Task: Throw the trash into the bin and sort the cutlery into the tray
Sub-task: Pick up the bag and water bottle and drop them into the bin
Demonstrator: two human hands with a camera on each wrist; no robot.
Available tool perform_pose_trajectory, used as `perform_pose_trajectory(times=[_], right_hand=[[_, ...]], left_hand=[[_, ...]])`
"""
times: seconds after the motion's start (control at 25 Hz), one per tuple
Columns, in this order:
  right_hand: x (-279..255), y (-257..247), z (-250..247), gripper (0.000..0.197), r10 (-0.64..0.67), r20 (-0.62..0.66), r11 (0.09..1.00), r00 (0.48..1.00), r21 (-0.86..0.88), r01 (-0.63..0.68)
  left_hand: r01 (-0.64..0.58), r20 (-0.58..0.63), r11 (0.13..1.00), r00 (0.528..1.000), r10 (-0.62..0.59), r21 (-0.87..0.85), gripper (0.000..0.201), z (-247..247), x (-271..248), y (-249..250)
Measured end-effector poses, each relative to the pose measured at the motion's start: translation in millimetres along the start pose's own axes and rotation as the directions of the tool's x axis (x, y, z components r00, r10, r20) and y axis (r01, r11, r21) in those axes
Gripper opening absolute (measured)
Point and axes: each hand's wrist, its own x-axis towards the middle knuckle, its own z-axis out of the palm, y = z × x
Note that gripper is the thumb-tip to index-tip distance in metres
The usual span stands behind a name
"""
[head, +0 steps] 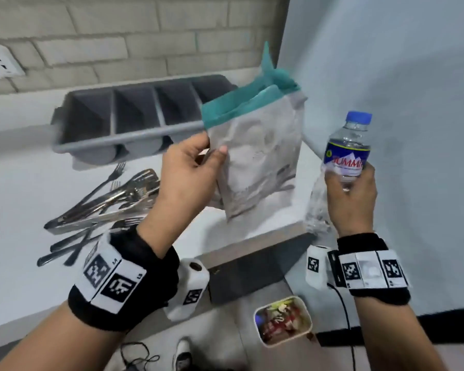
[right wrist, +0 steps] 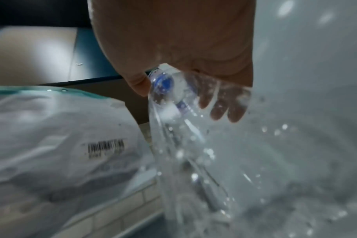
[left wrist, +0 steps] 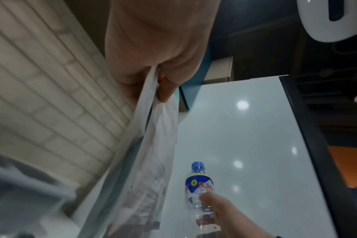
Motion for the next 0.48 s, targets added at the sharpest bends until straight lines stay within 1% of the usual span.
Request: perform_pose_trajectory(times=[0.08, 0.16, 0.24, 0.32, 0.36, 0.44, 0.48], right_hand=[[-12, 33, -37, 0.056, 0.065, -0.067, 0.998, 0.996, -0.014, -0.066], [-27, 64, -60, 0.052, 0.139, -0.094, 0.990, 0.986, -0.007, -0.140], [-43, 97, -79, 0.049, 0.232, -0.121, 0.972, 0.965, 0.000, -0.234], [-64, 126, -89, 0.050, 0.349, -0.150, 0.935, 0.925, -0.004, -0.354], [-75, 139, -92, 0.050, 0.409, -0.165, 0.910, 0.897, -0.002, -0.415], [-98, 162, -93, 0.049, 0.490, -0.188, 0.868, 0.851, 0.015, -0.496], [-109, 172, -91, 0.049, 0.526, -0.196, 0.846, 0.828, 0.018, -0.533]], left_hand=[[0.053, 0.128, 0.998, 0.991, -0.049, -0.031, 0.031, 42, -14, -5], [0.089, 0.238, 0.995, 0.968, -0.076, -0.045, 0.027, 75, -28, -15], [0.149, 0.341, 0.989, 0.929, -0.144, 0.013, 0.025, 108, -44, -32], [0.198, 0.416, 0.975, 0.882, -0.223, 0.103, 0.021, 132, -58, -54], [0.202, 0.455, 0.968, 0.855, -0.249, 0.150, 0.021, 141, -63, -67], [0.185, 0.531, 0.955, 0.798, -0.284, 0.232, 0.020, 155, -72, -93], [0.175, 0.556, 0.951, 0.778, -0.293, 0.257, 0.020, 159, -76, -105]])
